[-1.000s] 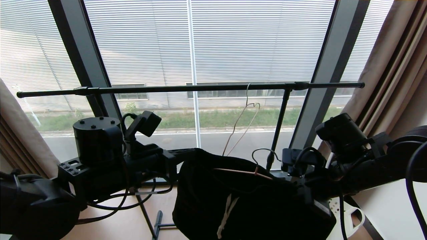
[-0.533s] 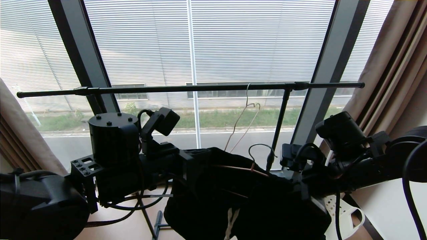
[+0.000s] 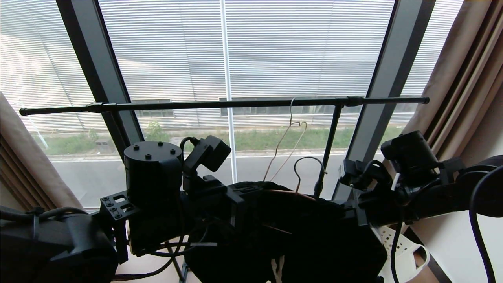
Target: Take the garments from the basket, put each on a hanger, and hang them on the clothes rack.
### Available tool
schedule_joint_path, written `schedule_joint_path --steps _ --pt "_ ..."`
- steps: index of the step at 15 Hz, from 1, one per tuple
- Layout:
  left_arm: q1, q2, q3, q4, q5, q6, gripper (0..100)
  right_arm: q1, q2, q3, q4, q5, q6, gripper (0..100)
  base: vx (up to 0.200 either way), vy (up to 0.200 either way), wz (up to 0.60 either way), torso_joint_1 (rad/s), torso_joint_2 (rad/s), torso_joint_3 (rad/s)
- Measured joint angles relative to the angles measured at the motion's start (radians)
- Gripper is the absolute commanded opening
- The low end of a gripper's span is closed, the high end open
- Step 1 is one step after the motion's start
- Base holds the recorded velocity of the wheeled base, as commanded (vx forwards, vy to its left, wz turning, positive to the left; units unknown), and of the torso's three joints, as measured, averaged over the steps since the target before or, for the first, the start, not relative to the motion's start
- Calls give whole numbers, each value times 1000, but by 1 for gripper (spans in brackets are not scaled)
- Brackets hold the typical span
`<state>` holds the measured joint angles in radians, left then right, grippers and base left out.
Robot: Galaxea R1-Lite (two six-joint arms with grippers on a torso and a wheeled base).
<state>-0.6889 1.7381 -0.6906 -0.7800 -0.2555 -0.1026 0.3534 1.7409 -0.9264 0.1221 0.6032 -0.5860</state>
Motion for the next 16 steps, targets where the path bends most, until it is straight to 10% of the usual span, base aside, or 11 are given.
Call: schedule_joint_path --steps 9,10,16 --pt "-4 20 47 -3 0 105 0 -16 0 92 -179 73 5 0 0 0 0 0 0 0" --pt "-4 21 48 -3 -1 106 100 -16 -1 94 -180 73 4 0 0 0 0 0 0 0" --pt "0 28 52 -12 0 106 100 -16 -4 97 -180 73 5 0 0 0 0 0 0 0"
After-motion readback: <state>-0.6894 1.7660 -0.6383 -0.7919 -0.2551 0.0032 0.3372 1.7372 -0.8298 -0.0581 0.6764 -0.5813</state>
